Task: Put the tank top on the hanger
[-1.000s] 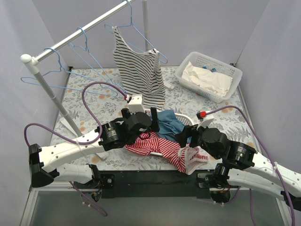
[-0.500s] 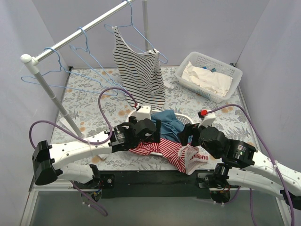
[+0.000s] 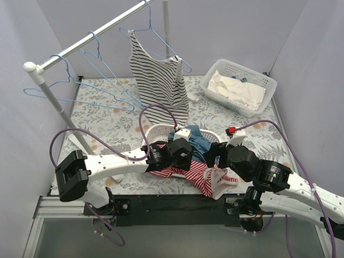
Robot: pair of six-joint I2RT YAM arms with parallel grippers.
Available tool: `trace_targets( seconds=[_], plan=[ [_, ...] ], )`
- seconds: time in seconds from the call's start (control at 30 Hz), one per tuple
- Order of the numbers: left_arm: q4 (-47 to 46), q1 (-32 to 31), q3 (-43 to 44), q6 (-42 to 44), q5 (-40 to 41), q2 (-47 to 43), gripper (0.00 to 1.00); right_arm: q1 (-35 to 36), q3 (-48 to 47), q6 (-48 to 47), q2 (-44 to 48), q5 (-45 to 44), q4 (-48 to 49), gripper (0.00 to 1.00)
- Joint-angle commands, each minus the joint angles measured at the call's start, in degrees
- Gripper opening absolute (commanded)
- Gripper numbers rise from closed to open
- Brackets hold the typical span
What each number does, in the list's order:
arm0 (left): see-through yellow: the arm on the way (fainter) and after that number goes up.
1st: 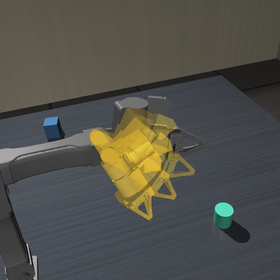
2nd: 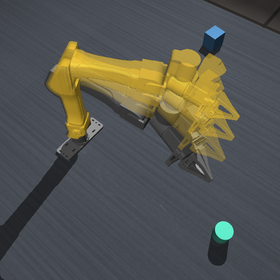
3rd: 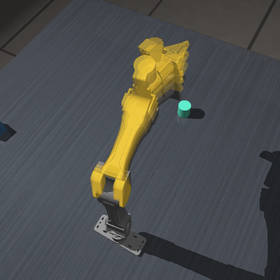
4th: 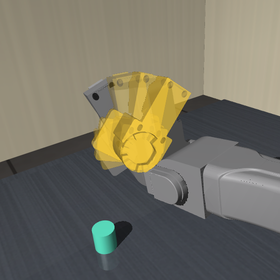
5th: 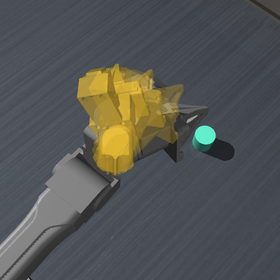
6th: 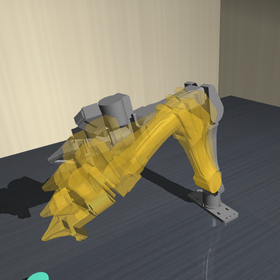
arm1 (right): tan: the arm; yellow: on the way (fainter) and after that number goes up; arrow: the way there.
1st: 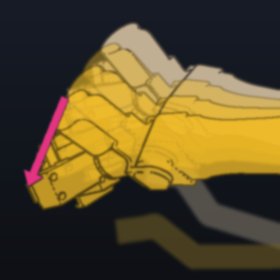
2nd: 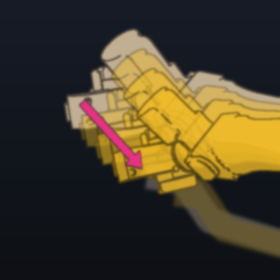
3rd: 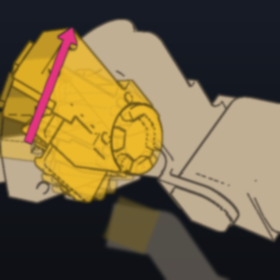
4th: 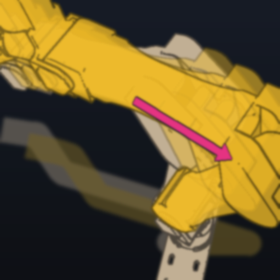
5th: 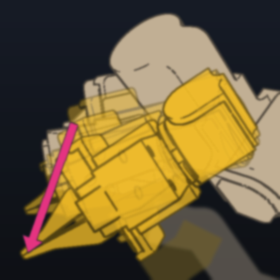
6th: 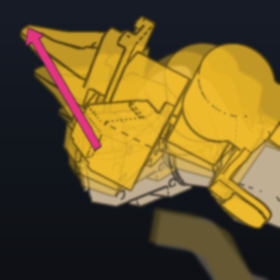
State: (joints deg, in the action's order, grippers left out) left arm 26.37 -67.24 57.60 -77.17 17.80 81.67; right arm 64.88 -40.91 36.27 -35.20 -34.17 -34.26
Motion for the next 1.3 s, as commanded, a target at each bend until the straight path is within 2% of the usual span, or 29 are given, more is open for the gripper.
trace_targets(
  seconds=[0.0,0.07,0.13,0.17,0.23,0.27,0.47,0.63,0.8,0.83,0.87,1.13,1.27],
  plan=[
    [-1.41,0.01,1.46,-1.4,-3.74,3.66,0.56,-0.02,-0.67,0.64,0.13,-1.33,0.77,0.88],
    [-1.5,0.01,1.72,-2.02,-4.44,6.13,0.55,-0.02,-0.58,0.64,-0.04,-1.33,0.69,0.88],
    [-2.99,0.01,1.63,-2.99,-6.2,8.07,0.41,-0.02,-0.75,0.55,-0.13,-1.42,0.77,0.88],
    [-3.17,0.01,1.98,-2.99,-6.29,7.81,0.26,-0.02,-0.84,0.47,-0.13,-1.42,0.69,0.88],
    [-3.08,0.01,2.77,-2.47,-5.76,6.58,0.06,-0.02,-1.45,0.12,-0.05,-1.33,0.69,0.88],
    [-2.99,0.01,3.65,-2.11,-4.54,5.53,0.0,-0.02,-1.72,-0.15,-0.04,-1.42,0.69,0.88],
    [0.52,0.01,8.92,0.08,0.91,-4.4,0.0,-0.02,-3.74,-0.85,0.83,-2.48,0.77,0.88],
    [4.65,0.01,15.25,1.31,9.17,-10.64,0.0,-0.02,-5.67,-2.16,2.06,-1.78,1.03,0.87],
    [5.01,0.01,22.71,5.78,16.02,-11.71,0.0,-0.02,-8.05,-7.87,3.21,4.45,5.59,0.87],
    [3.96,0.01,28.38,8.5,19.08,-11.01,0.0,-0.02,-7.96,-10.75,3.64,9.51,8.39,0.87],
    [3.17,0.01,30.09,10.44,19.72,-10.83,0.0,-0.02,-7.87,-10.87,3.47,10.09,9.46,0.87],
    [-0.97,0.01,41.26,18.1,24.38,-9.34,0.0,-0.02,-2.08,-4.99,-2.76,7.72,11.05,0.88],
    [-2.89,0.01,43.29,20.56,25.88,-8.72,0.0,-0.72,1.35,-4.1,-11.0,10.87,16.66,0.88]
  ],
)
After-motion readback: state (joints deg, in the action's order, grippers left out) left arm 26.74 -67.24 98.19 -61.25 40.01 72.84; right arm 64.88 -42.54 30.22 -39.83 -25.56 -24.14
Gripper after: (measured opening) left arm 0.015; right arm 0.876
